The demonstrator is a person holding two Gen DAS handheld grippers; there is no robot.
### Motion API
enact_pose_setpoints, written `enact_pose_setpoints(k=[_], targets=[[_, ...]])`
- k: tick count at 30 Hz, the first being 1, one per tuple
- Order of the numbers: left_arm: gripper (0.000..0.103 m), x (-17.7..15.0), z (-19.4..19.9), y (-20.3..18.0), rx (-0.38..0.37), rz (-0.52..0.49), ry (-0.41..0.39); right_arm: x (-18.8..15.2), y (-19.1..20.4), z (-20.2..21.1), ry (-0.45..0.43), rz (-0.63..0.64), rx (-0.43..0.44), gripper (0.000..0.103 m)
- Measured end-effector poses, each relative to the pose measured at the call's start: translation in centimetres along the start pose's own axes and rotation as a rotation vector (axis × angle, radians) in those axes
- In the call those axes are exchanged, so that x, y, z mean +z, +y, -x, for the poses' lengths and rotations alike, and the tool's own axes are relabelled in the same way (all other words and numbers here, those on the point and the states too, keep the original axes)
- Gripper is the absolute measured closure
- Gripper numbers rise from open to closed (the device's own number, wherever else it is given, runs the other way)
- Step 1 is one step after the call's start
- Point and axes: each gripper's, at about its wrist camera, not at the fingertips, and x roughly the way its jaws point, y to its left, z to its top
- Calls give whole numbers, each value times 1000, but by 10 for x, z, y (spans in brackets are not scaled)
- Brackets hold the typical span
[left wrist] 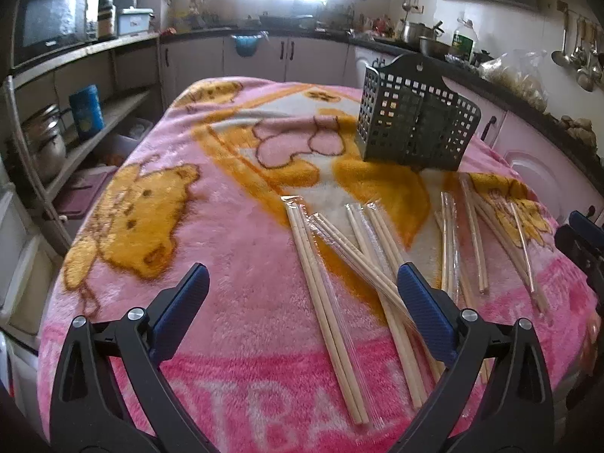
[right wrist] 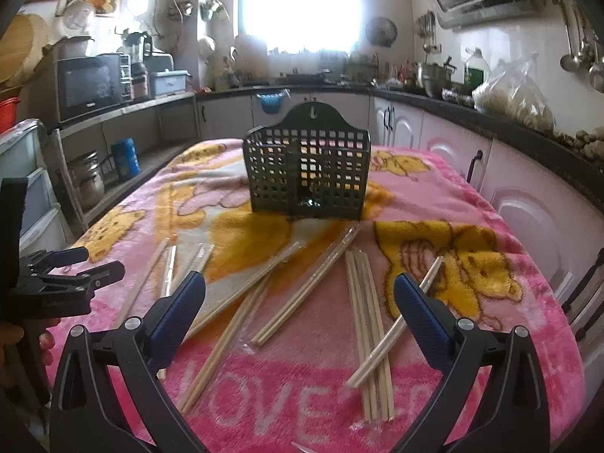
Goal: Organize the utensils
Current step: 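Lower the left tool onto a wrapped chopstick and close it while the right tool grasps another chopstick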
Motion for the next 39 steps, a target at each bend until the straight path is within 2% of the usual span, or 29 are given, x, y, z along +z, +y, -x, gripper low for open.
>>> enact_pose_setpoints(k=[6,8,16,23,25,29,32,36,39], targets=[[23,17,-22,11,-73,37,65,14,-21,-34,81,-73,15,9],[28,21,-28,14,-81,50,81,20,-27,-47,109,-90,11,17],[48,40,-55,23,-131,88,139,34,-49,-103,228,-178,-10,35],[59,47,-80,32,-187,155,219,43,-61,-134,279,-243,-3,44],[66,49,-88,35,-198,178,241,45,-65,-143,300,-268,0,48],[70,53,-101,36,-217,198,278,49,-75,-159,324,-310,3,54],[74,58,-108,43,-236,224,291,50,-83,-167,338,-354,14,59],[90,63,-116,51,-236,232,307,51,-87,-177,365,-381,35,66],[94,66,-118,51,-247,216,306,52,-87,-185,388,-400,61,73]])
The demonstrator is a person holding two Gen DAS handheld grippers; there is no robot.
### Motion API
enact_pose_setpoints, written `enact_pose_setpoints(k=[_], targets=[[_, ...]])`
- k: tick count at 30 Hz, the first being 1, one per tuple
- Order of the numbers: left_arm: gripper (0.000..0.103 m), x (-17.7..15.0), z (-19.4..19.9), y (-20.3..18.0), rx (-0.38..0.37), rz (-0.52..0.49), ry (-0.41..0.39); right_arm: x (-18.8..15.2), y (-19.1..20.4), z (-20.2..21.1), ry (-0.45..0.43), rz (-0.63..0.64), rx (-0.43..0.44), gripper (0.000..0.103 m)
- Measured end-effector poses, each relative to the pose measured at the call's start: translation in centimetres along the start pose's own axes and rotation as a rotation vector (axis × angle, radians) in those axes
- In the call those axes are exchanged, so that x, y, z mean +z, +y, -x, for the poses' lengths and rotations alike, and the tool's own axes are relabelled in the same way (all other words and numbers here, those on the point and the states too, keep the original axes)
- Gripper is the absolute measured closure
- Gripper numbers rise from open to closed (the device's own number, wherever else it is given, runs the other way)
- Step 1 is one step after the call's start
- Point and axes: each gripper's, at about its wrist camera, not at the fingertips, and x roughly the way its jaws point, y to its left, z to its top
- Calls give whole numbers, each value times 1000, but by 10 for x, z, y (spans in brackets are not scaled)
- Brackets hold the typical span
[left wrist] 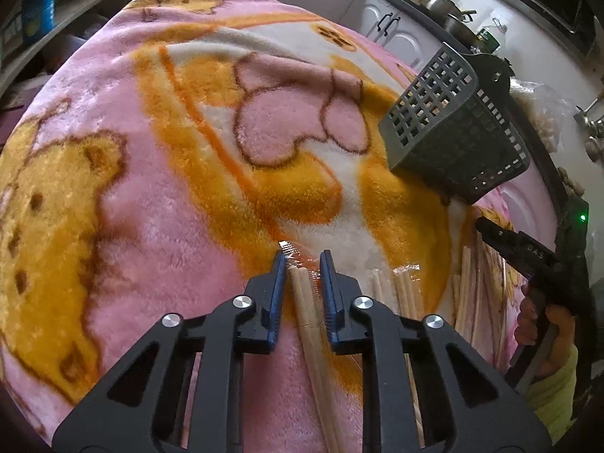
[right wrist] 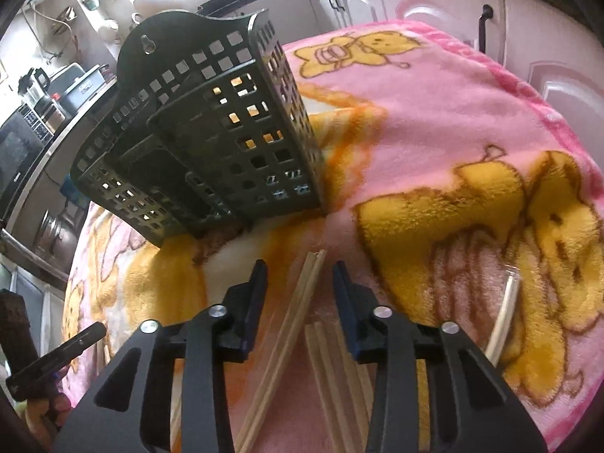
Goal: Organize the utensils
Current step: 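Lower the left tool onto a wrapped chopstick and close it while the right tool grasps another chopstick, then lift the chopstick in the left tool over the green holder while the right tool carries its chopstick there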
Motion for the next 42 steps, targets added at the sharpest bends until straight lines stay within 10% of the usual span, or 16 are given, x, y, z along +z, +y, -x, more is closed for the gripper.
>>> enact_pose_setpoints(k=[5,18,42], targets=[[101,7,9,-5,-12,-38,-37,5,-3,-4,10,-17,31,94],[101,27,58,-42,-35,-163,-172,-2,-2,76,-162,31,198,97],[102,103,129,-147,-111,-315,-468,36,29,186,-581,195,216,97]])
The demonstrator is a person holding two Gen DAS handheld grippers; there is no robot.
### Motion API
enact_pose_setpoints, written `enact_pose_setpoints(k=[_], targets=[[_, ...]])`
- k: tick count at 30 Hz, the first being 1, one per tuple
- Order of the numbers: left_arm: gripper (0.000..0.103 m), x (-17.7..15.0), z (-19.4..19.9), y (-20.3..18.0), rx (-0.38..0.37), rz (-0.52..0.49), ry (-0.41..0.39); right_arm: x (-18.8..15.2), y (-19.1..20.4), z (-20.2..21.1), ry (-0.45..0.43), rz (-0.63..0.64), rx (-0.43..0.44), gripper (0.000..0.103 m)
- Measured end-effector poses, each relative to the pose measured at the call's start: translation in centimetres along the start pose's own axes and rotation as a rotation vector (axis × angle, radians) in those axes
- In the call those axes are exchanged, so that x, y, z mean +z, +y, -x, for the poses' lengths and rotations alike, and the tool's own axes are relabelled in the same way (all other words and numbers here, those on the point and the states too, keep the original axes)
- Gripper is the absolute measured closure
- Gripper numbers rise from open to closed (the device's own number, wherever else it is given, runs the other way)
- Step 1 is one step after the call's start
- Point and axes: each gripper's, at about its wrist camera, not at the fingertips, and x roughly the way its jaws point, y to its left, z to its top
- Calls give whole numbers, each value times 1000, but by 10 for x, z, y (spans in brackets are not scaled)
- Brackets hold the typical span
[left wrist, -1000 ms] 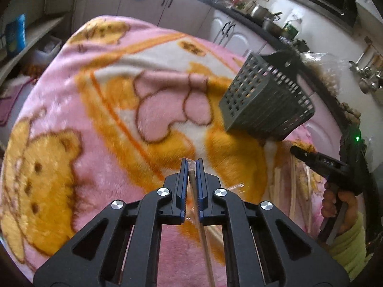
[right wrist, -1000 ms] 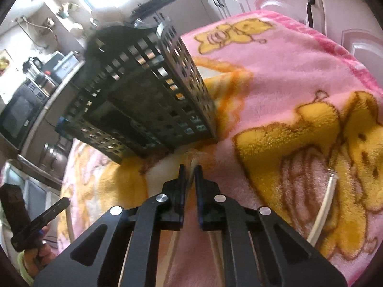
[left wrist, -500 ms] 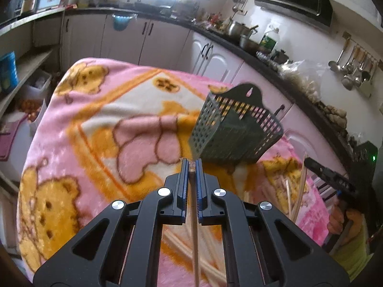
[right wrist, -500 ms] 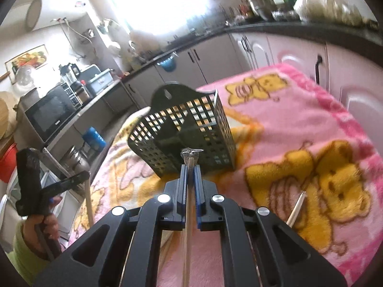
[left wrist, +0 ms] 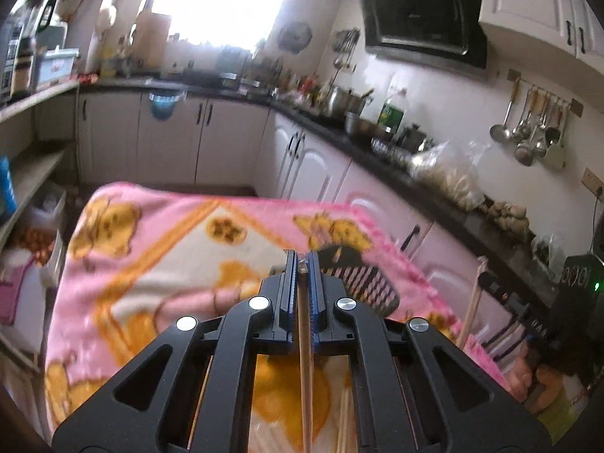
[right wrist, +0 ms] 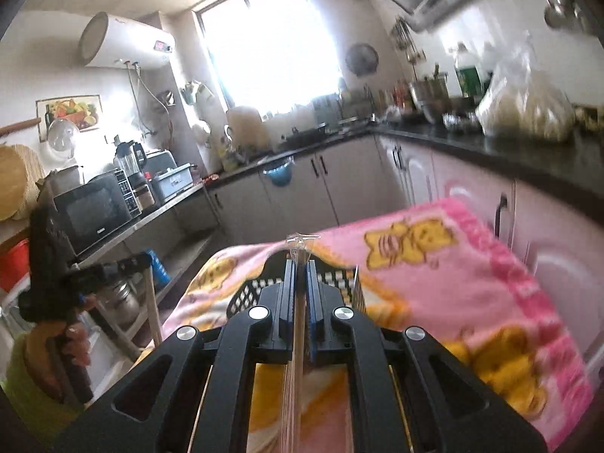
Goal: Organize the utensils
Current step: 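Lift the chopstick in the left tool over the green holder while the right tool carries its chopstick there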
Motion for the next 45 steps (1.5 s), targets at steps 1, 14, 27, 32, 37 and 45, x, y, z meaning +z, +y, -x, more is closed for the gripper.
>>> enact_pose_setpoints(k=[1,14,27,32,37,45], targets=[[102,7,0,-4,2,-10,-17,4,0,-2,-13,2,2,97],[102,70,-27,-39,44,-63,-175,50,1,-38,-162,79,-50,97],[102,76,-73,-19,132,-25,-238,69,-20,-76,-230,33,-120,97],[102,63,-84,-7,140,-11,-247,64,-32,-91,-250,-2,-159,97],[102,47,-90,1,138,-7,-249,57,-35,-107,-269,6,-210,97],[102,21,-90,5,147,-19,-230,27,-29,-120,-298,41,-242,97]])
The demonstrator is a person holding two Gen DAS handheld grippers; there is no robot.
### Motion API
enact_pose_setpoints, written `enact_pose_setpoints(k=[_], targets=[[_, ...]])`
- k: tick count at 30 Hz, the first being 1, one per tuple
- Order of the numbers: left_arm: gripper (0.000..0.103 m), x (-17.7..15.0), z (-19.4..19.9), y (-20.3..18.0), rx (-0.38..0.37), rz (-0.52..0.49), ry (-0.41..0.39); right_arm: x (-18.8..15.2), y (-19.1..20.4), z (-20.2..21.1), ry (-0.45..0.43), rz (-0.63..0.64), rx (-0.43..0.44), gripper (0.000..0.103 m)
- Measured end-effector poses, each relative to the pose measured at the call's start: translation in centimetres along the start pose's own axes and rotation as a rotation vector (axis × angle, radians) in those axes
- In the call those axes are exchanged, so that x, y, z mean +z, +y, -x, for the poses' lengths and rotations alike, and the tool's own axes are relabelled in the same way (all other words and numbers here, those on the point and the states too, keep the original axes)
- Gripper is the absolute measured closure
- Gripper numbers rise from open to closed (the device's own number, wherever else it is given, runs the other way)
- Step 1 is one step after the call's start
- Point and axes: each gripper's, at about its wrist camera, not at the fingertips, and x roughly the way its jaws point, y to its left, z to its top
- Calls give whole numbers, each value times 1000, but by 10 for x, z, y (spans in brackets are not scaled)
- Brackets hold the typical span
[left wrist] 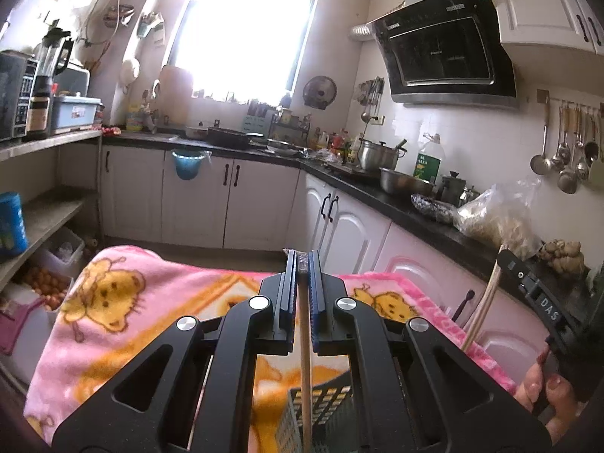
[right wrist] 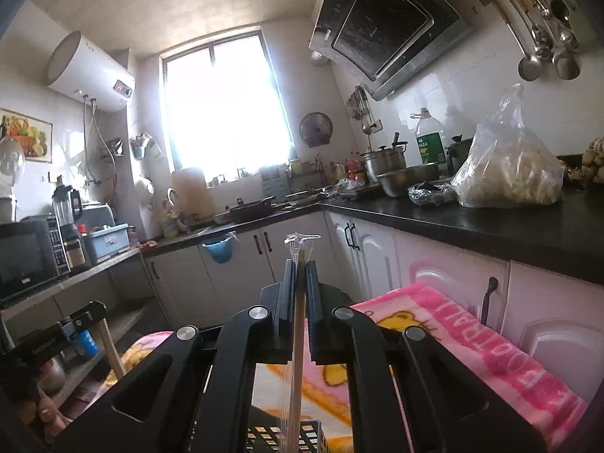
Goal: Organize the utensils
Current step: 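Lift the chopstick in the left tool over the green holder while the right tool carries its chopstick there, then lower the chopsticks into the green holder and open both tools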
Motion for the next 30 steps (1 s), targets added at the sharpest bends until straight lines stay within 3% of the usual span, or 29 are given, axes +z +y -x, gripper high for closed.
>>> enact_pose_setpoints(k=[5,15,21,30], targets=[[102,-13,1,4,-4,3,25,-12,4,5,-21,12,-10,97],[102,-30,5,13,12,20,77,-30,-2,8,80,-9,7,94],[101,-36,15,18,19,27,101,-34,-8,17,141,-17,31,83],[78,-44,29,26,15,66,142,-35,-10,39,199,-30,63,63]])
